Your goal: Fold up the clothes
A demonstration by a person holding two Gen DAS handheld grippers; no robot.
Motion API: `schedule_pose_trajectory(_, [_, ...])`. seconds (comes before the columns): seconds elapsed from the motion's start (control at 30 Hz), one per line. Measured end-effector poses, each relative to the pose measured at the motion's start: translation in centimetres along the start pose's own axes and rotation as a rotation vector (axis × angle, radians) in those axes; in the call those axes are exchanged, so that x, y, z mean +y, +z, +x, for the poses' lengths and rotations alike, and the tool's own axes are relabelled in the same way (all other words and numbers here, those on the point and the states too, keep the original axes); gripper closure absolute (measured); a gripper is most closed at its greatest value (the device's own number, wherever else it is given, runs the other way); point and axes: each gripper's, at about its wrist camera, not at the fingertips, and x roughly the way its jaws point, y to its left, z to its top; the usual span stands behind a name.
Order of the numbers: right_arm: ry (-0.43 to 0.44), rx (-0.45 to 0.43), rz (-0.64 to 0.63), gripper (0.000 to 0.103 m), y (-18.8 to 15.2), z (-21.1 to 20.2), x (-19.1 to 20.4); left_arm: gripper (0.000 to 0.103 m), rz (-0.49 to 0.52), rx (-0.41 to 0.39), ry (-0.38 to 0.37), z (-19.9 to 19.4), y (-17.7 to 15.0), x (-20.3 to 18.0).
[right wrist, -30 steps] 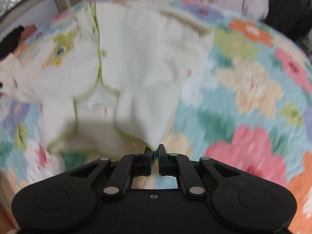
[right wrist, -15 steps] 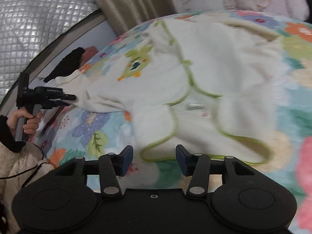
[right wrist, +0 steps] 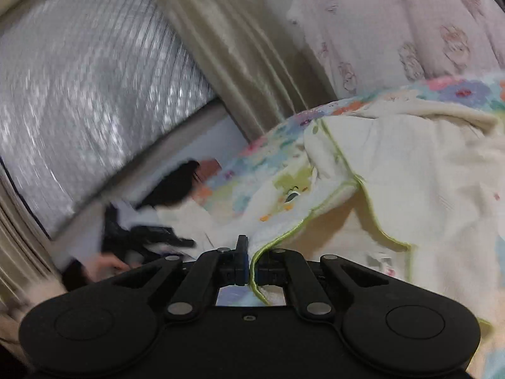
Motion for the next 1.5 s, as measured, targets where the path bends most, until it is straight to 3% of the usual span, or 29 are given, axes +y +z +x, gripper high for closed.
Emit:
schedule_pose_trajectory(0.2, [-0.202,0.133,0.097,0.097,-4.8,0.4,-3.8,0.041,-0.079,-0.041,-0.03,-0.5,0.3,1.0])
schedule_pose_trajectory(0.47, [-0.151,0.143,-0.015,0.097,-4.7,1.4,-2.0,0.038,-0.149,-0.085,-0.08,-0.3,0.8,2.0])
schedule_pose_trajectory(0.5, [-0.142,0.145,0.001,0.097,-4.8,1.5,-2.3,0.043,-0.136,-0.082,-0.069,0.4,0.8,1.8])
schedule_pose_trajectory(0.53, [-0.141,0.155,0.017,0.097,-5.0,1.5,-2.8,0.073,-0.115,-0.079,-0.052,1.2,0.7,1.4])
schedule_pose_trajectory(0.57, [-0.156,0.166,0.031,0.097,-5.4,1.6,-3.5,0.094,-0.074,-0.09,-0.027,1.5,0.8,0.7])
schedule_pose_trajectory(0.63, [-0.211,0.204,0.044,0.097,-6.0,2.5,-4.2,0.098,0.031,-0.129,0.036,1.6,1.0,-1.0])
schedule_pose_trajectory(0.67, [-0.219,0.211,0.058,0.097,-6.0,2.6,-4.5,0.098,0.08,-0.19,0.045,0.5,1.1,-1.9])
schedule_pose_trajectory(0.73, [-0.138,0.192,0.122,0.097,-5.0,1.9,-4.6,0.098,0.145,-0.359,0.043,-3.6,1.1,-3.2])
schedule_pose_trajectory(0.8, [-0.066,0.151,0.11,0.097,-3.7,0.7,-3.4,0.098,0.148,-0.518,0.058,-8.3,0.8,-3.4])
schedule_pose_trajectory(0.9, [-0.022,0.179,0.028,0.097,-3.0,0.7,-1.2,0.098,0.046,-0.628,0.101,-12.0,-0.7,-1.1])
schedule_pose_trajectory(0.97, [-0.028,0.255,0.006,0.097,-4.1,2.1,-0.5,0.097,0.017,-0.578,0.178,-11.4,-1.3,0.3])
schedule_pose_trajectory(1.07, [-0.11,0.374,-0.041,0.097,-6.7,4.9,0.2,0.097,0.013,-0.316,0.307,-6.8,-0.7,2.1])
schedule_pose_trajectory(1.1, [-0.14,0.409,-0.052,0.097,-7.7,5.8,0.2,0.097,-0.002,-0.275,0.32,-6.0,-0.6,2.6])
schedule_pose_trajectory(1.2, [-0.124,0.419,-0.024,0.097,-8.5,5.8,0.4,0.09,-0.008,-0.326,0.311,-7.1,-0.3,2.4])
schedule_pose_trajectory(1.27, [-0.121,0.412,-0.048,0.097,-8.1,4.9,0.7,0.087,0.02,-0.376,0.346,-8.0,-0.2,1.8])
schedule_pose_trajectory(1.33, [-0.14,0.418,-0.083,0.097,-7.8,4.6,1.0,0.085,0.034,-0.378,0.36,-8.3,-0.2,1.8])
schedule_pose_trajectory(1.47, [-0.179,0.391,-0.053,0.095,-6.9,4.5,0.4,0.077,0.033,-0.391,0.251,-9.9,-1.2,1.3])
schedule_pose_trajectory(1.5, [-0.171,0.371,-0.028,0.094,-6.4,4.1,0.0,0.071,0.036,-0.404,0.224,-10.4,-1.6,1.0])
